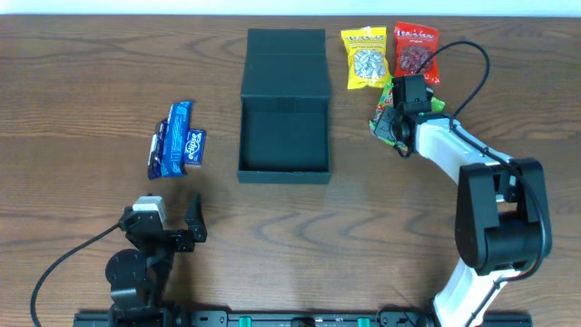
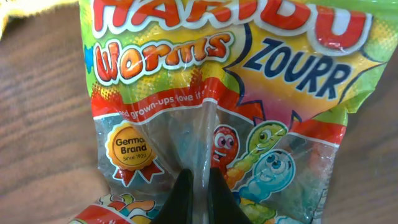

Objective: Pack container
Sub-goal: 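Carry the Haribo bag left and lower it into the black box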

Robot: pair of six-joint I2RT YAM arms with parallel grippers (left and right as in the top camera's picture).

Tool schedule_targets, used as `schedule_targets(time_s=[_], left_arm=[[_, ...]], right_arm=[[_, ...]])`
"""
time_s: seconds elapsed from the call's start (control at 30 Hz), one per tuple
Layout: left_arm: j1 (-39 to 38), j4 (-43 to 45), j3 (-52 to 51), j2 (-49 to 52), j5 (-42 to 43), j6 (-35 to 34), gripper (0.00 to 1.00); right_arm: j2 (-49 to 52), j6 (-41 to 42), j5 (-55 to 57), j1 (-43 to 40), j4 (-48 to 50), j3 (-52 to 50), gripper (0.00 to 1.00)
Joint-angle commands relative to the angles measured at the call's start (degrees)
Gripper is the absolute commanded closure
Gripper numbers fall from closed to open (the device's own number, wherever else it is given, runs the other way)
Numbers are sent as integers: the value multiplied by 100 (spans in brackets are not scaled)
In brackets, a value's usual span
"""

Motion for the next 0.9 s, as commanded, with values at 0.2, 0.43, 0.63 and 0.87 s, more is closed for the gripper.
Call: schedule_targets(time_s=[0.2,0.43,0.63,0.87], left_arm=[[35,-24,-136,-37,-2,-20,5],[35,-24,-136,-37,-2,-22,5],[35,-22,-136,-37,-2,-22,5],[35,-22,-136,-37,-2,-20,5]], right_arm=[[-146,22,-1165,61,-1338,-308,99],[-1342,24,-1165,378,-1963,-308,99],[-2601,24,-1141,1051,-1906,-289,99],[-3200,92,-1012,2203,-925,-284,98]])
